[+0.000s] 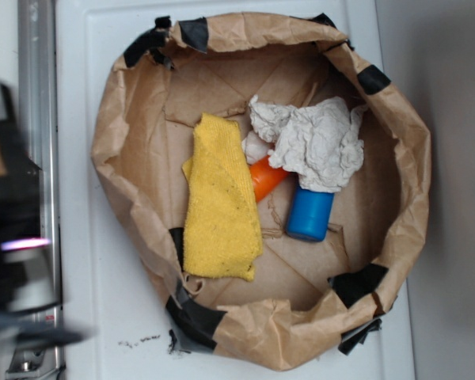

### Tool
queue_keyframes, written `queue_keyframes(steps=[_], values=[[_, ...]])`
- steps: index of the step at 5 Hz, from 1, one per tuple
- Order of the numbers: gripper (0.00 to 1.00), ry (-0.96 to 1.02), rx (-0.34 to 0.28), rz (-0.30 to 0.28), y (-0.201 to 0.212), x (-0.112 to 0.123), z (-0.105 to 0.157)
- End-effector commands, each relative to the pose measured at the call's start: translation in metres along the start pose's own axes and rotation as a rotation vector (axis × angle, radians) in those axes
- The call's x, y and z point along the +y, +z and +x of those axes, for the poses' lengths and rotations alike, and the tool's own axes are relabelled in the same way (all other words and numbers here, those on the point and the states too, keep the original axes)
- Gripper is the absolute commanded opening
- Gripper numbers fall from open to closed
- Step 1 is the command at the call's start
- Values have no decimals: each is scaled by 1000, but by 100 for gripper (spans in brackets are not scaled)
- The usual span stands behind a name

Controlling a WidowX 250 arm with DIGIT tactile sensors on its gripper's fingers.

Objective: Grab the yellow cloth.

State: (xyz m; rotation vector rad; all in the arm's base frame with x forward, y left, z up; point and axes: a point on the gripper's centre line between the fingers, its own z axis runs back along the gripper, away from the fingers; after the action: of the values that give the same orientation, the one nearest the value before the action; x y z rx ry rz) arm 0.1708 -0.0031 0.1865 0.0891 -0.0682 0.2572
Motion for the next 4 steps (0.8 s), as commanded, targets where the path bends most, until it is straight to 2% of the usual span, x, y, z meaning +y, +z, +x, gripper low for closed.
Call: queue_keyframes(steps=[1, 2, 3, 4], values=[[100, 284, -50, -134, -62, -2, 96], [100, 333, -11, -73, -106, -13, 96], [100, 274, 79, -89, -135, -28, 92], [100, 199, 150, -66, -150, -41, 79]])
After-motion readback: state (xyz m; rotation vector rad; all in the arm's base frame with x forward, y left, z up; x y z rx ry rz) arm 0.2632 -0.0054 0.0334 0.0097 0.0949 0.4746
